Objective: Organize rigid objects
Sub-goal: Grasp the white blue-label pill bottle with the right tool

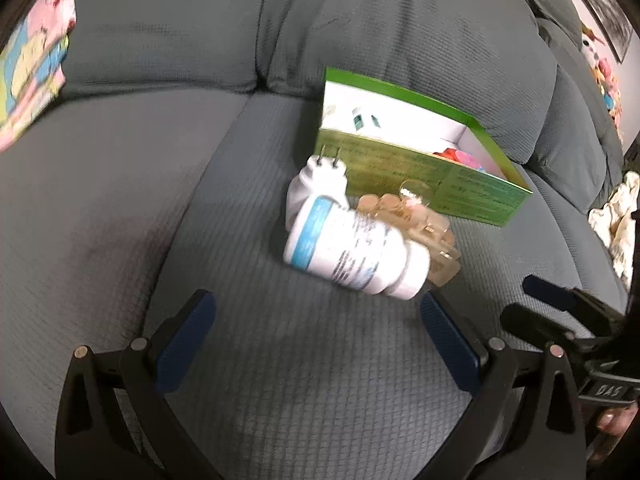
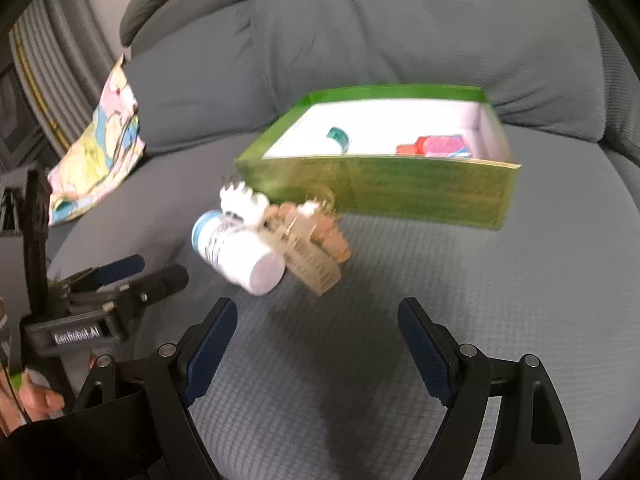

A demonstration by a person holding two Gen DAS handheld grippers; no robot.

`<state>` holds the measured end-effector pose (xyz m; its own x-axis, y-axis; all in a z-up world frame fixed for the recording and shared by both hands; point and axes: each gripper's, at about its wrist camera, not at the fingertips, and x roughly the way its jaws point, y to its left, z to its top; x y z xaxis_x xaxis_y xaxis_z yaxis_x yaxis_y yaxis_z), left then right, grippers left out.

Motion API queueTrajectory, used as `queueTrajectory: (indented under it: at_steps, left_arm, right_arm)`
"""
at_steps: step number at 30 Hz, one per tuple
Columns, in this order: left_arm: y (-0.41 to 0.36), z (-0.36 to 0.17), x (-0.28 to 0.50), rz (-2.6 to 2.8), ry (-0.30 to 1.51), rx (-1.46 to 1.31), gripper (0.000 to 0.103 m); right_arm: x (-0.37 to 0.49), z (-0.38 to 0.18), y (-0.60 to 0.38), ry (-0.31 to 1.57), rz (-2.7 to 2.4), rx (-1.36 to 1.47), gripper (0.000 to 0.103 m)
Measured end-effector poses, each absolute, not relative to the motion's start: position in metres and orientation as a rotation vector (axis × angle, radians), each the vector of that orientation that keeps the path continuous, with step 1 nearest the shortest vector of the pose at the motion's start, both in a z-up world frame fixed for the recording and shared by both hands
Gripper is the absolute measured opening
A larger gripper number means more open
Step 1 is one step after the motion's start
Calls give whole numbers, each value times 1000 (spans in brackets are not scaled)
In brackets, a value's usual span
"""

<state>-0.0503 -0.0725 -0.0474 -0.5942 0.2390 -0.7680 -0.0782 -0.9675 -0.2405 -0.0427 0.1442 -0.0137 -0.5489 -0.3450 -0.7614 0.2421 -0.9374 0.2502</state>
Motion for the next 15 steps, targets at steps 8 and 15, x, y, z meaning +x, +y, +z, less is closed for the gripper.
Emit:
queueTrajectory:
  at_steps: [8,15]
  left_arm:
    - [-88,-61,-65,2575,-388,-1299,102]
    - [-84,-61,-92,2532,-372,-1268,102]
  right_arm:
    - [-46,-39,120,-160,-2363,1282,84]
    - [-62,-50,98,-177,-2330,1260,84]
